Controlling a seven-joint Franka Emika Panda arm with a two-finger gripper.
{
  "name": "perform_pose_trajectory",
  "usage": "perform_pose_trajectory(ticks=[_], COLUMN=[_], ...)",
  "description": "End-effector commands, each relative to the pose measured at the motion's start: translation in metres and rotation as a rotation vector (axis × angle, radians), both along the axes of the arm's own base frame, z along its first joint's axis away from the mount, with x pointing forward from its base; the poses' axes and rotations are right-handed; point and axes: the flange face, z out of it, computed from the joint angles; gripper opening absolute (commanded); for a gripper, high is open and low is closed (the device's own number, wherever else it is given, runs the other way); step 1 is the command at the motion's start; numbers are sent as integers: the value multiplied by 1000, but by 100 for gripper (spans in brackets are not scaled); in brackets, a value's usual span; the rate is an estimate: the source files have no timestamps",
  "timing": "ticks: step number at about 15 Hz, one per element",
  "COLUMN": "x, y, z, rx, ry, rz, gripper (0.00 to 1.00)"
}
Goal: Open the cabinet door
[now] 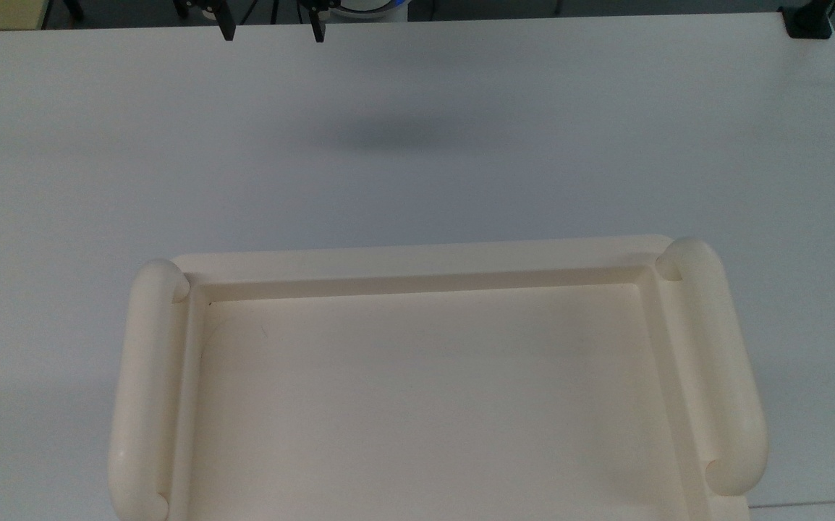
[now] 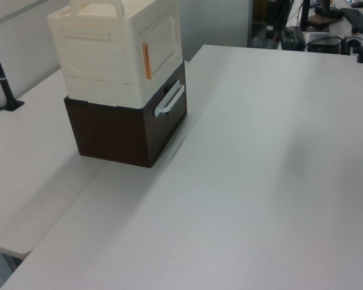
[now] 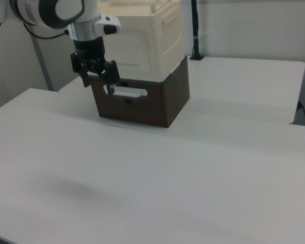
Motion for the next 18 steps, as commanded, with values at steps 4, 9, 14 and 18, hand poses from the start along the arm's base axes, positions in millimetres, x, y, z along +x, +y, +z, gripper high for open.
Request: perform_pose_trajectory(ticks=[4,9,14,18], x=[52,75,108,128], y=[38,119,204,233], z=[-12,-12,-32,-44], rx=[39,46,7,-40], ry=[-198,-373,-589,-705], rz=[103,187,192,160], gripper=[100,100,97,97])
